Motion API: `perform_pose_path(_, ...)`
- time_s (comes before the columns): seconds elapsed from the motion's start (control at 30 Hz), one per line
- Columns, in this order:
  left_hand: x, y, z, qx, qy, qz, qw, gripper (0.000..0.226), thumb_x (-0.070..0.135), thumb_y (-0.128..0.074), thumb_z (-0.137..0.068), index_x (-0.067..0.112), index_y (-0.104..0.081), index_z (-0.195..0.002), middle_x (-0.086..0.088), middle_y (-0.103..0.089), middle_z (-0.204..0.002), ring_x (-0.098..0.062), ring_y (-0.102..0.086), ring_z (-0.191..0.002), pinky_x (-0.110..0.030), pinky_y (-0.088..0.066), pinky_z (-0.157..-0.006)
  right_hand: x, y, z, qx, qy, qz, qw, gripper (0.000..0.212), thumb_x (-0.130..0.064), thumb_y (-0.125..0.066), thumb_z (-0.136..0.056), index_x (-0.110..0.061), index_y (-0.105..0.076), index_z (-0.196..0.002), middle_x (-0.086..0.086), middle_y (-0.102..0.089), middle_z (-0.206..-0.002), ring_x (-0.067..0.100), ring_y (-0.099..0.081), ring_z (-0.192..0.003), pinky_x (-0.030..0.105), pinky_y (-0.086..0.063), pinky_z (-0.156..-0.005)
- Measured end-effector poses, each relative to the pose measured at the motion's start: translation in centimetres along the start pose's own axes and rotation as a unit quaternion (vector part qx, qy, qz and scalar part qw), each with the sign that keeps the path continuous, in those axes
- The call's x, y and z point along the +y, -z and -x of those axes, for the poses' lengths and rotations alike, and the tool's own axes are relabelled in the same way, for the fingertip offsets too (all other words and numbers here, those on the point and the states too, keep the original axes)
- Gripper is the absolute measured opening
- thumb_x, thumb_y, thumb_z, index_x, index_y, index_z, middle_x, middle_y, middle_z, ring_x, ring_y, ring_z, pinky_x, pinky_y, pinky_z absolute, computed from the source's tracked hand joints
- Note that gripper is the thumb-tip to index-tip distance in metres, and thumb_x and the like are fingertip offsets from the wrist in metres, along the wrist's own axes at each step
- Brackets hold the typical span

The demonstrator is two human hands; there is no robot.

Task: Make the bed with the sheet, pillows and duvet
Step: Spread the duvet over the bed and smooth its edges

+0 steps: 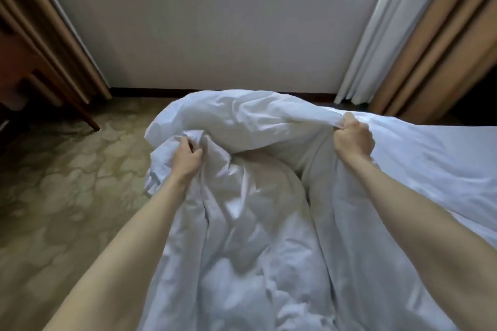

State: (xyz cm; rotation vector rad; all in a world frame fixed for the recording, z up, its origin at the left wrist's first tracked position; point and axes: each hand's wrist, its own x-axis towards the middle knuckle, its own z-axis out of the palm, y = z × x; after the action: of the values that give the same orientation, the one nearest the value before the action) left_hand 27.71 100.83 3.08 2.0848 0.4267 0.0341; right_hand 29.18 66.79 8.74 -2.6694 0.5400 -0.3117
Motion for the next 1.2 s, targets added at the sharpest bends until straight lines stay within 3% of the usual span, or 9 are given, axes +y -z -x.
perform_pose_path(0.07,-1.5,-1.3,1.4,-0.087,0.061,-0.008,0.994,0.035,0.011,-0.059,-0.081,0.001,-0.044,-0.111,-0.011,-0.051,-0.102,-0.027,-0.048,-0.102,-0.029,-0.039,-0.074,0.4,-0.4,0.9,-0.029,0.028,0.021,0.999,0.021,-0.003,-0.042,-0.082,-0.006,-0.049,-0.101,0.025,-0.056,-0.097,0.039,-0.053,-0.088,0.038,-0.037,-0.070)
perform_pose_path(0.1,-2.2,-1.9,2.1,-0.121,0.098,-0.022,0.987,0.056,0.013,-0.059,-0.081,-0.003,-0.037,-0.130,-0.016,-0.045,-0.127,-0.031,-0.043,-0.119,-0.030,-0.040,-0.086,0.5,-0.5,1.3,-0.043,0.040,0.029,0.998,0.020,-0.003,-0.041,-0.082,-0.007,-0.048,-0.100,0.022,-0.055,-0.093,0.037,-0.051,-0.085,0.036,-0.035,-0.069)
perform_pose_path(0.17,-3.1,-3.0,3.6,-0.130,0.159,-0.089,0.975,0.080,0.018,-0.054,-0.089,-0.001,-0.006,-0.150,-0.016,-0.008,-0.157,-0.032,-0.017,-0.142,-0.040,-0.026,-0.110,0.9,-0.4,2.1,-0.065,0.047,0.033,0.996,0.020,-0.004,-0.041,-0.082,-0.009,-0.047,-0.099,0.019,-0.054,-0.093,0.035,-0.049,-0.083,0.035,-0.034,-0.069)
perform_pose_path(0.3,-2.5,-4.7,8.0,-0.034,0.141,-0.170,0.975,0.079,0.023,-0.051,-0.093,0.013,0.001,-0.152,-0.008,0.011,-0.159,-0.033,-0.001,-0.145,-0.048,-0.010,-0.117,1.8,0.4,3.0,-0.129,0.036,0.034,0.990,0.010,-0.009,-0.042,-0.084,-0.012,-0.044,-0.093,0.018,-0.057,-0.101,0.032,-0.046,-0.083,0.034,-0.036,-0.070)
perform_pose_path(0.4,-1.2,-6.4,11.9,-0.070,0.043,-0.170,0.982,0.070,0.023,-0.049,-0.094,0.019,-0.011,-0.153,-0.007,-0.003,-0.159,-0.030,-0.011,-0.144,-0.045,-0.013,-0.115,2.3,1.4,4.1,-0.177,0.049,0.009,0.983,0.025,-0.019,-0.051,-0.088,-0.012,-0.047,-0.112,0.015,-0.056,-0.106,0.036,-0.054,-0.097,0.037,-0.043,-0.073)
perform_pose_path(0.53,2.1,-7.4,15.1,-0.079,-0.010,-0.078,0.994,0.050,0.013,-0.046,-0.093,0.014,-0.038,-0.143,-0.005,-0.041,-0.145,-0.026,-0.037,-0.133,-0.041,-0.022,-0.111,3.2,4.7,6.4,-0.149,0.065,-0.083,0.983,0.012,-0.011,-0.052,-0.086,-0.009,-0.058,-0.096,0.007,-0.057,-0.097,0.029,-0.056,-0.094,0.038,-0.047,-0.072)
perform_pose_path(0.67,5.9,-6.7,18.7,-0.063,-0.069,-0.014,0.996,0.033,0.005,-0.047,-0.090,0.009,-0.058,-0.120,-0.009,-0.064,-0.116,-0.027,-0.057,-0.109,-0.036,-0.043,-0.095,5.0,9.6,9.7,-0.100,0.081,-0.117,0.985,0.021,-0.002,-0.048,-0.083,-0.008,-0.066,-0.091,0.007,-0.062,-0.095,0.024,-0.057,-0.090,0.034,-0.049,-0.075)
perform_pose_path(0.97,11.5,-7.6,31.6,-0.069,-0.115,0.038,0.990,0.026,0.003,-0.046,-0.088,0.021,-0.061,-0.077,0.001,-0.066,-0.063,-0.022,-0.065,-0.070,-0.036,-0.055,-0.073,16.2,20.9,19.3,-0.039,0.081,-0.170,0.981,0.019,-0.003,-0.050,-0.082,-0.014,-0.065,-0.084,0.005,-0.063,-0.077,0.024,-0.057,-0.078,0.033,-0.047,-0.069)
perform_pose_path(1.2,14.9,-15.8,47.1,-0.129,-0.146,0.029,0.980,0.025,-0.002,-0.043,-0.087,0.011,-0.064,-0.083,0.000,-0.063,-0.058,-0.004,-0.054,-0.047,-0.024,-0.048,-0.061,32.5,30.2,25.4,-0.021,0.043,-0.187,0.981,0.017,-0.006,-0.052,-0.084,-0.019,-0.062,-0.080,0.008,-0.066,-0.071,0.026,-0.060,-0.074,0.033,-0.047,-0.066)
